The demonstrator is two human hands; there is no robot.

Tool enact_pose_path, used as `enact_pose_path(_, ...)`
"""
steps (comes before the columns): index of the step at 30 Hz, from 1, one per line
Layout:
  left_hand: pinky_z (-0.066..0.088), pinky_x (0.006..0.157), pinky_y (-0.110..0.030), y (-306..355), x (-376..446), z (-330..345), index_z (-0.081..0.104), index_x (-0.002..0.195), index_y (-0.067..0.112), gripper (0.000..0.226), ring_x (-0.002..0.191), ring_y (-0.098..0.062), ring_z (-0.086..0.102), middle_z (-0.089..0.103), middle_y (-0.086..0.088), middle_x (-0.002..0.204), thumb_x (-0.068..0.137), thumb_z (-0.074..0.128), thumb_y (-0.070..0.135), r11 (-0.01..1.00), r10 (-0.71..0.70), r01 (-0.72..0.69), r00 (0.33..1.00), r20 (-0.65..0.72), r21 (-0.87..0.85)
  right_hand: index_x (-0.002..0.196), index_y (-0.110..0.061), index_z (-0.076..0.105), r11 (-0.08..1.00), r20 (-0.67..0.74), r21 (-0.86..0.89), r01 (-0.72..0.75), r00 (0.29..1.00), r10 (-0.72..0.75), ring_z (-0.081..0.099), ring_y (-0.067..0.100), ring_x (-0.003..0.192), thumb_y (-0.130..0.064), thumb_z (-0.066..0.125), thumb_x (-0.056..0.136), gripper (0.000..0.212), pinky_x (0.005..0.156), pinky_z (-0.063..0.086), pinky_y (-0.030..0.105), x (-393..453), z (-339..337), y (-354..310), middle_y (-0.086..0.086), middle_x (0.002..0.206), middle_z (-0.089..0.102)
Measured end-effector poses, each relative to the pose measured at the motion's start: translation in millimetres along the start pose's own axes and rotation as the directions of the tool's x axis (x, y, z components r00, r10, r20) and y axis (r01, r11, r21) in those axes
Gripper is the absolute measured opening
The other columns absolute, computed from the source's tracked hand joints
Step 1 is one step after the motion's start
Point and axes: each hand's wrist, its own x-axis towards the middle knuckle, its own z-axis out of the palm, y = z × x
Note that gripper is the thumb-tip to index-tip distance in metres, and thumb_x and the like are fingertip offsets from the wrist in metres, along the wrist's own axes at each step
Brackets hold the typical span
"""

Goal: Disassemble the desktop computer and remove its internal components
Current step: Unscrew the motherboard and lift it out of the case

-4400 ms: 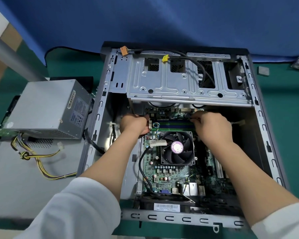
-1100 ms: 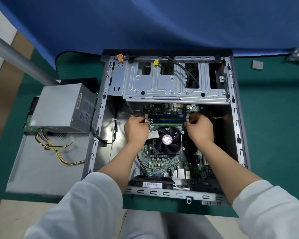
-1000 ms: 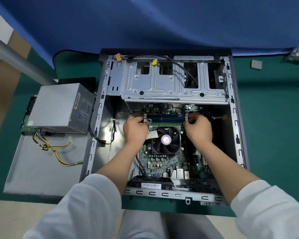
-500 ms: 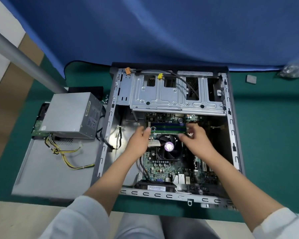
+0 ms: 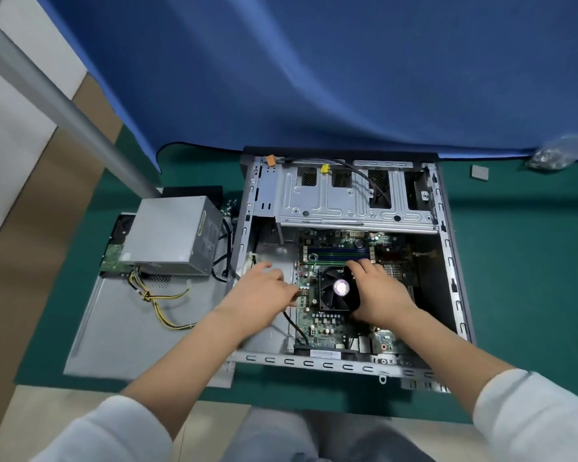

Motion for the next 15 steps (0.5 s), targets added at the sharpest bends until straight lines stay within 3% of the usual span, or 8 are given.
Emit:
enact_pose_path(3,0.035,0.095,-0.028,-9.5,-13.9,8.2,0.064,0.102,0.025,0.012,0.088,-0.011,0.059,0.07,0.007,0.091,0.093,0.055,0.027,0.999,-0.01,0.009,0.999,-0.033,-0.031,0.145,-0.019,0.022,0.999,-0.009,0.044,-0.01,1.0,0.011,0.043,0.025,0.123,-0.033,0.079,0.067,0.097,0.083,0.052,0.039,-0.8,-5.3,3.2,0.001,0.14,0.032)
enact_pose_path(7,0.037,0.087,-0.026,-12.2,-14.8,11.3,0.066,0.101,0.029,0.029,0.081,-0.009,0.059,0.069,0.009,0.087,0.098,0.039,0.042,0.985,-0.112,0.1,0.991,-0.075,-0.14,0.146,-0.018,0.022,0.999,-0.041,0.044,-0.03,0.999,0.031,0.049,0.027,0.117,-0.033,0.08,0.066,0.1,0.077,0.054,0.039,5.2,-11.8,5.9,0.002,0.141,0.028)
enact_pose_path(15,0.037,0.09,-0.026,-12.6,-11.9,17.0,0.066,0.095,0.026,0.03,0.079,-0.011,0.059,0.068,0.008,0.082,0.098,0.039,0.039,0.98,-0.153,0.142,0.986,-0.07,-0.142,0.145,-0.019,0.023,0.997,-0.005,-0.008,-0.082,0.997,0.082,0.041,0.027,0.122,-0.034,0.08,0.067,0.097,0.078,0.05,0.042,24.2,-18.8,-1.4,0.004,0.136,0.031)
